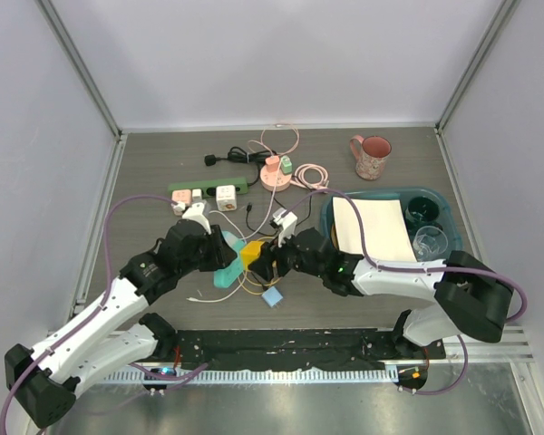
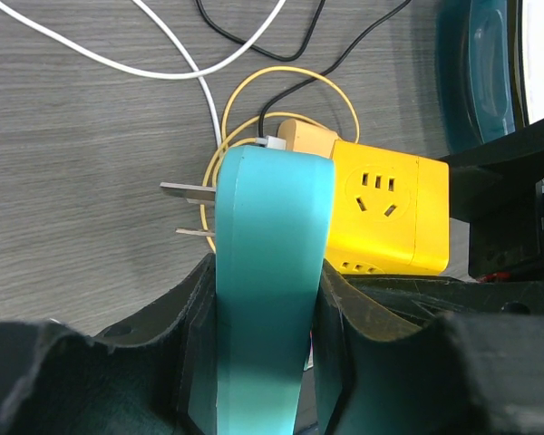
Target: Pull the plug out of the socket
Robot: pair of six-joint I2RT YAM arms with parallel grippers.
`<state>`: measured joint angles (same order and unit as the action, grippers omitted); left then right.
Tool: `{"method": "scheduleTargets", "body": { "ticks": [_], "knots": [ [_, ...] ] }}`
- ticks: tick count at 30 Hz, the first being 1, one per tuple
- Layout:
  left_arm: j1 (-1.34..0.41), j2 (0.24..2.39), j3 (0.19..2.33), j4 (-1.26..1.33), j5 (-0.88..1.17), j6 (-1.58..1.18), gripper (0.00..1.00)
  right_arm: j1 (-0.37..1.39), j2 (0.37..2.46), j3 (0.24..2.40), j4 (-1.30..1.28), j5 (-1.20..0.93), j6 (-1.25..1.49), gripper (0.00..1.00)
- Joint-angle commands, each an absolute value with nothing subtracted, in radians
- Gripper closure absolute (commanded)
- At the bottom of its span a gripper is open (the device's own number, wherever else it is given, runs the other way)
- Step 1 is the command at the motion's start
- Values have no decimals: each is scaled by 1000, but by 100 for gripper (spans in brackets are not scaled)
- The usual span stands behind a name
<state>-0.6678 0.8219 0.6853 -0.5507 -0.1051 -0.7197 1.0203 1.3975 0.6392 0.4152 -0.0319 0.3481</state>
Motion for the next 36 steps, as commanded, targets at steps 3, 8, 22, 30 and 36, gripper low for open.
{"method": "scheduleTargets", "body": {
  "ticks": [3, 8, 22, 30, 36],
  "knots": [
    [-641, 854, 683, -666, -397, -703, 100, 1052, 1355, 664, 563, -55, 347, 99],
    [-641, 861, 678, -661, -400, -681, 100, 987, 1289, 716, 456, -173, 389, 99],
    [-640, 887, 667, -641, -422, -692, 100, 994, 1275, 672, 401, -220, 344, 99],
    [-640, 925, 681, -650, -465, -695, 100, 1036, 1217, 752, 192, -86, 229, 99],
    [-640, 933, 678, -640, -472, -695, 100, 913, 1138, 704, 259, -307, 294, 99]
  ]
}}
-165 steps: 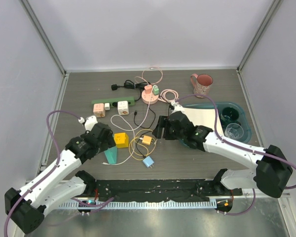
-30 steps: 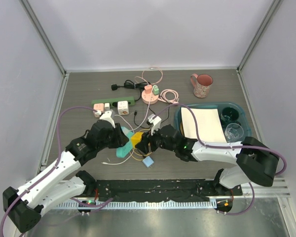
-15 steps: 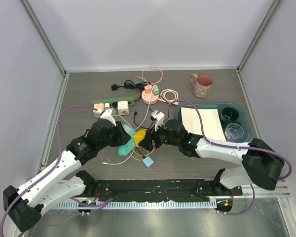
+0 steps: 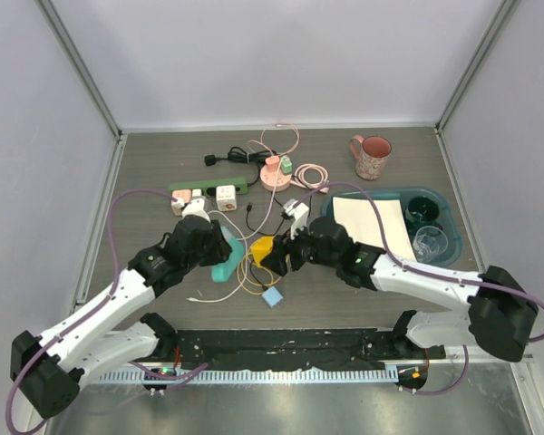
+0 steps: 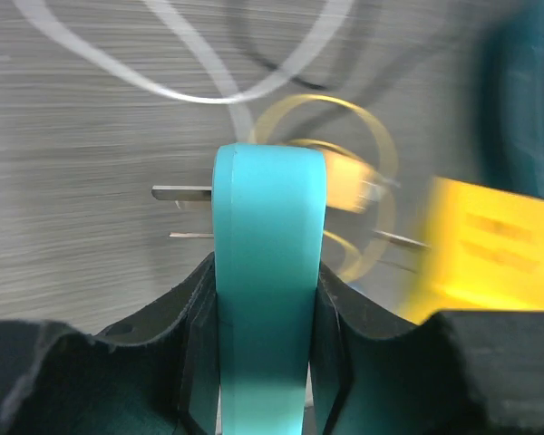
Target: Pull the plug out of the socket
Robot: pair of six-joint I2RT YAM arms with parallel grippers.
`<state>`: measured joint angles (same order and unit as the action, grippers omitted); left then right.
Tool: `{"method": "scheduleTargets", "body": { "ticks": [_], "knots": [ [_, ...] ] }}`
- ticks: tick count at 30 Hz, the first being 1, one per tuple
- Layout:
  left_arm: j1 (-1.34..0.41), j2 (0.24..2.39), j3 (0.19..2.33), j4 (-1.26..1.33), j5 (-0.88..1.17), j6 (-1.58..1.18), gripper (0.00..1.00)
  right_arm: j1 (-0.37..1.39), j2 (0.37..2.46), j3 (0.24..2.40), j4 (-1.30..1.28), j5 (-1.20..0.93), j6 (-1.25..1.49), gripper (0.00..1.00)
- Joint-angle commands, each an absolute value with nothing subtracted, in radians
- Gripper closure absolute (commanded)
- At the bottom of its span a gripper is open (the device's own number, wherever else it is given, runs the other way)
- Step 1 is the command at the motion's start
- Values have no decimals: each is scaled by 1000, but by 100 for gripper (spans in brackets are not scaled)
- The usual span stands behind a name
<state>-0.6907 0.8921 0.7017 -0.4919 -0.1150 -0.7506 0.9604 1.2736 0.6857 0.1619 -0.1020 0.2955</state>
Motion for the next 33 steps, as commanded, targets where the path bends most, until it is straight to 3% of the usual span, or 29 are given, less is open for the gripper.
{"method": "scheduleTargets", "body": {
  "ticks": [1, 8, 16, 19, 20, 23, 25, 33],
  "knots": [
    [-640, 931, 678, -640, -474, -692, 100, 891, 1134, 695, 259, -322, 296, 99],
    [-640, 936, 681, -627, -462, -713, 100, 891, 1144, 672, 279, -357, 333, 99],
    [-627, 891, 666, -623, -471, -755, 100, 891, 1141, 663, 94, -72, 301, 99],
    [-606, 896, 652, -627, -445, -790, 89, 913, 1134, 669, 0, 33, 290, 99],
    [-600, 896, 647, -626, -433, -802, 77, 920, 1126, 669, -62, 70, 290, 98],
    [-588, 893, 638, -626, -413, -850, 54, 953, 1112, 641, -98, 176, 324, 94],
    [-588, 891, 638, -629, -419, -877, 51, 965, 1103, 596, -77, 186, 356, 88],
    [-588, 885, 722, -724, -460, -916, 21, 999, 1094, 465, 66, 268, 449, 82]
  ]
}}
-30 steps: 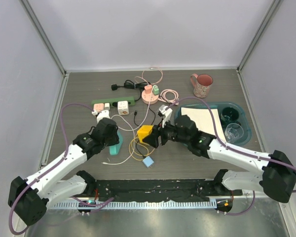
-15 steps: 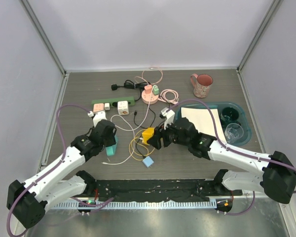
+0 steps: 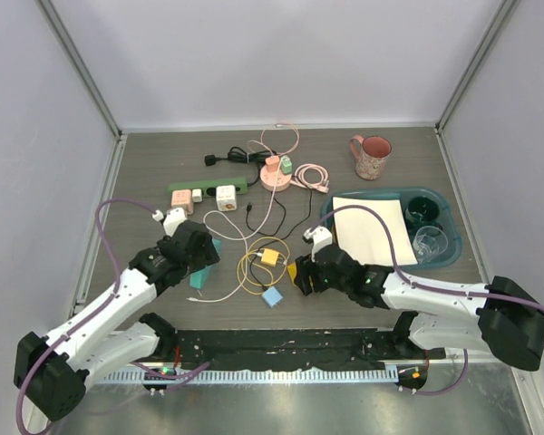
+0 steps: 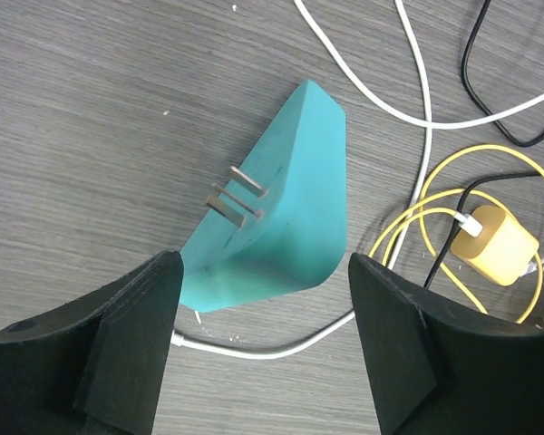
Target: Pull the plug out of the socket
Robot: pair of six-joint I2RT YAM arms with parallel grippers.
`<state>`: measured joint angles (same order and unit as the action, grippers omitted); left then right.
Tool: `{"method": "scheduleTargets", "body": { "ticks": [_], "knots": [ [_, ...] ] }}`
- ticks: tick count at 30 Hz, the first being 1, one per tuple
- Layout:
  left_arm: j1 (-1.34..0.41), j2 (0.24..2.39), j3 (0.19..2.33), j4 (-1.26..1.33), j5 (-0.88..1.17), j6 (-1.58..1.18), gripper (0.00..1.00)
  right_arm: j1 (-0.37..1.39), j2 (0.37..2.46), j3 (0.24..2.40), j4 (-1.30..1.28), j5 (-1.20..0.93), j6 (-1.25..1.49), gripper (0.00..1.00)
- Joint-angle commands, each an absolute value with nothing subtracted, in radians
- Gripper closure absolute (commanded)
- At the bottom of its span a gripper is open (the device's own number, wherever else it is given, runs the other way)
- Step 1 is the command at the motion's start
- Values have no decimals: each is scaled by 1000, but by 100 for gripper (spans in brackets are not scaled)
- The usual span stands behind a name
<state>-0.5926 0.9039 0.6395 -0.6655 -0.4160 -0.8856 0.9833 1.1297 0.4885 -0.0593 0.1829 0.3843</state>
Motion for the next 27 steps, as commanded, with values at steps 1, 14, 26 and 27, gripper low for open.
{"method": "scheduleTargets", "body": {
  "ticks": [1, 14, 26, 27],
  "knots": [
    [-588, 882, 736, -732, -468, -904, 20, 1000, 1092, 451, 78, 268, 452, 82],
    [-496, 1040, 1012, -782, -595, -661, 8, 1048, 1123, 440, 170, 259, 459, 40],
    [-256, 1434, 1273, -604, -212, -304, 9, 1049, 1008, 502, 78, 244, 430, 18],
    [-256, 1466, 1301, -612, -207, -279, 9, 1049, 1006, 514, 68, 226, 425, 18]
  ]
}}
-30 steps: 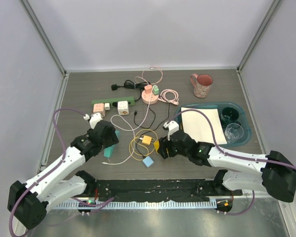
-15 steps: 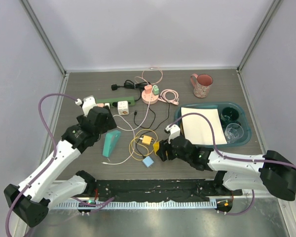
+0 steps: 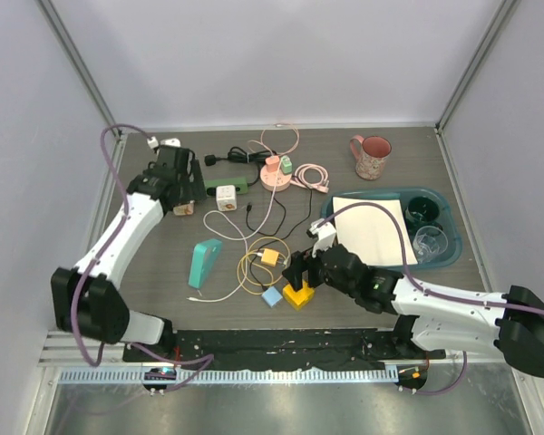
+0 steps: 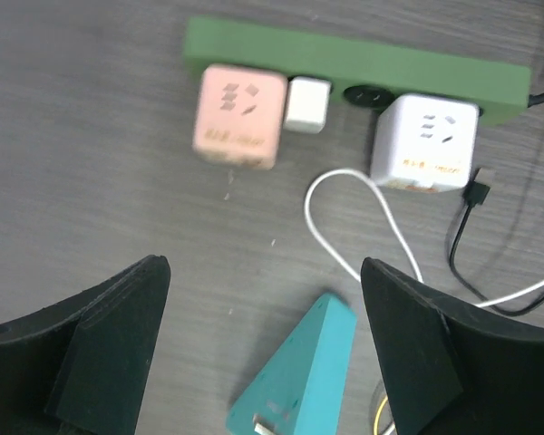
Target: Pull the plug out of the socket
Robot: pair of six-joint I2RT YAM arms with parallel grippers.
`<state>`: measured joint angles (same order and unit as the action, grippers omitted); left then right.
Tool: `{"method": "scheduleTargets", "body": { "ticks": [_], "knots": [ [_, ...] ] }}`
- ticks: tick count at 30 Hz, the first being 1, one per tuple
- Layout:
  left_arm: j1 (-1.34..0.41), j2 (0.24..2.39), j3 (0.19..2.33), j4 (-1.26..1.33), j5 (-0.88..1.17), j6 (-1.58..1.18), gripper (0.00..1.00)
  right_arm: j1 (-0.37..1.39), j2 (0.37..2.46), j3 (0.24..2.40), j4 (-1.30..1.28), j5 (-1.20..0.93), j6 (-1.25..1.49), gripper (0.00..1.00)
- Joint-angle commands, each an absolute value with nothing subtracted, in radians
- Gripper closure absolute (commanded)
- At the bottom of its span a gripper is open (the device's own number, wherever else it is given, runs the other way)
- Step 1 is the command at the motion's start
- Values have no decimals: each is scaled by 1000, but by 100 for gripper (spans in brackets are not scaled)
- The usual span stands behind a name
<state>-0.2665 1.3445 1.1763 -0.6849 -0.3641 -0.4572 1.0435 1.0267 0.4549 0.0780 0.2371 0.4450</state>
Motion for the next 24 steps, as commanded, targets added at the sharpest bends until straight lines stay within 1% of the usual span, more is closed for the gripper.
{"method": "scheduleTargets", "body": {
  "ticks": [1, 3, 5, 6, 8, 9, 11, 12, 14, 15, 16, 18, 21, 24],
  "knots": [
    [-255, 1501, 1331, -633, -210, -253, 10, 1049, 1002, 523, 55, 219, 422, 18],
    [-252, 1615, 1428, -664, -261, -209, 9, 1051, 986, 543, 20, 218, 428, 18],
    [-236, 1679, 1498, -669, -244, -196, 10, 1052, 954, 549, 8, 225, 434, 19],
    [-213, 1731, 1523, -667, -173, -195, 11, 1051, 945, 554, 6, 229, 449, 19],
    [-190, 1776, 1589, -650, -88, -189, 14, 1051, 914, 561, -29, 267, 468, 19],
    [-183, 1799, 1610, -641, -10, -169, 14, 1051, 904, 575, -44, 282, 474, 18],
    [-181, 1868, 1687, -638, 69, -155, 17, 1051, 887, 589, -96, 372, 497, 19],
    [-183, 1893, 1719, -649, 95, -152, 21, 1051, 868, 604, -116, 415, 508, 19],
    [-183, 1953, 1790, -678, 194, -155, 25, 1051, 854, 617, -152, 527, 523, 19],
    [-183, 1962, 1796, -677, 233, -152, 28, 1049, 835, 623, -153, 546, 520, 19],
    [-184, 1970, 1795, -655, 274, -146, 29, 1051, 828, 623, -149, 566, 512, 19],
    [-187, 1974, 1781, -634, 291, -114, 31, 1051, 810, 624, -138, 589, 494, 19],
    [-187, 1973, 1763, -597, 299, -5, 29, 1051, 805, 624, -117, 586, 477, 19],
    [-187, 1961, 1764, -646, 385, 239, 27, 1051, 808, 621, -120, 568, 480, 19]
  ]
}}
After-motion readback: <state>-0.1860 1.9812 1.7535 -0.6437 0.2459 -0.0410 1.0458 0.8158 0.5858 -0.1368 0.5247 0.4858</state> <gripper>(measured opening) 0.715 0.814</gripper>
